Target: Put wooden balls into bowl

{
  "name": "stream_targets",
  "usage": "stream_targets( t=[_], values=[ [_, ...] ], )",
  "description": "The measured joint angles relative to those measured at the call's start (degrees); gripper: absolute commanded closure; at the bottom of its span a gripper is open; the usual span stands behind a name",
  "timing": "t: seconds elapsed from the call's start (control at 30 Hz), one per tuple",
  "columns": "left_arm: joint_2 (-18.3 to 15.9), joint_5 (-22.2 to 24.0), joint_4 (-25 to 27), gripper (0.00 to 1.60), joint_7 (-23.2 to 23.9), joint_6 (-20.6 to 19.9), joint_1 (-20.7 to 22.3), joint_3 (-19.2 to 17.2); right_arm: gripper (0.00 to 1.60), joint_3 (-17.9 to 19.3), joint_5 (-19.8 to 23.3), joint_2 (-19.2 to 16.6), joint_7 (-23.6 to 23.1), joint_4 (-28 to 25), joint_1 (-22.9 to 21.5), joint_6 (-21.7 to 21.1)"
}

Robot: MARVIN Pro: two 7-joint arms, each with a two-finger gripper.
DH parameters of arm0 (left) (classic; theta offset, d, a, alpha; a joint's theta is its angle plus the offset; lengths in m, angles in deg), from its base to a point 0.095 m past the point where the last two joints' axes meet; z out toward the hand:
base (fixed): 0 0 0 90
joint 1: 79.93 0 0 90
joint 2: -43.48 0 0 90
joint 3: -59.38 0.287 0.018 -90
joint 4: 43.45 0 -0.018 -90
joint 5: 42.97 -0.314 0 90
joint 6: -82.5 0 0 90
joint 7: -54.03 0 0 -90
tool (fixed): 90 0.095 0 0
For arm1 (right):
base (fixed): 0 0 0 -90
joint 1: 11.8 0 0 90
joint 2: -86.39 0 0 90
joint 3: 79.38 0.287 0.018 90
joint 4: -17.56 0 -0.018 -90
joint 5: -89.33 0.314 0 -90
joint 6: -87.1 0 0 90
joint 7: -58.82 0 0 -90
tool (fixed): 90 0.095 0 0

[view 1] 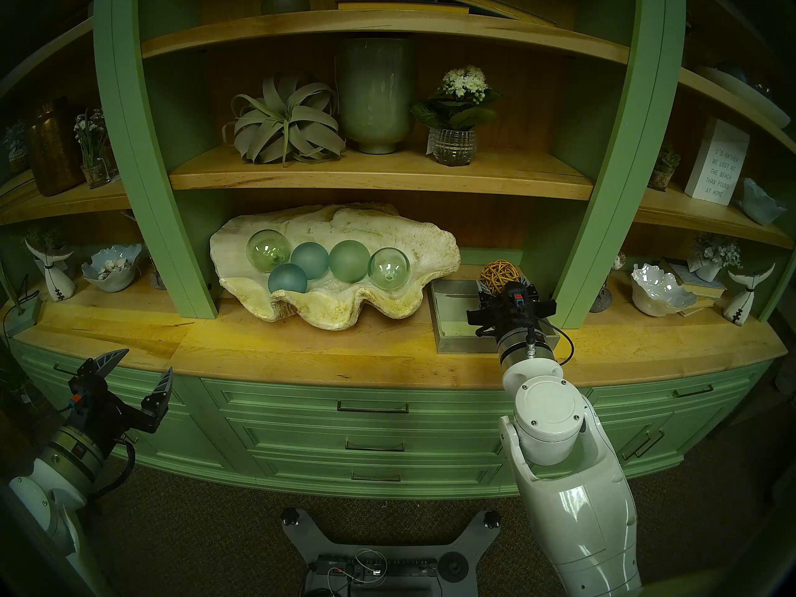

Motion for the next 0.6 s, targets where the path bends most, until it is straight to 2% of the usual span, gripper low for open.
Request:
stream_targets(
  t=[0.3,0.6],
  values=[
    [0.0,0.0,0.0,0.0,0.01,0.0,0.0,0.0,1.6,-0.29,0.81,-2.38,-1.08,1.68,-1.1,6.86],
    [0.0,0.0,-0.01,0.0,0.01,0.0,0.0,0.0,1.6,-0.25,4.82,-5.08,-6.61,5.39,-3.32,14.09]
  ],
)
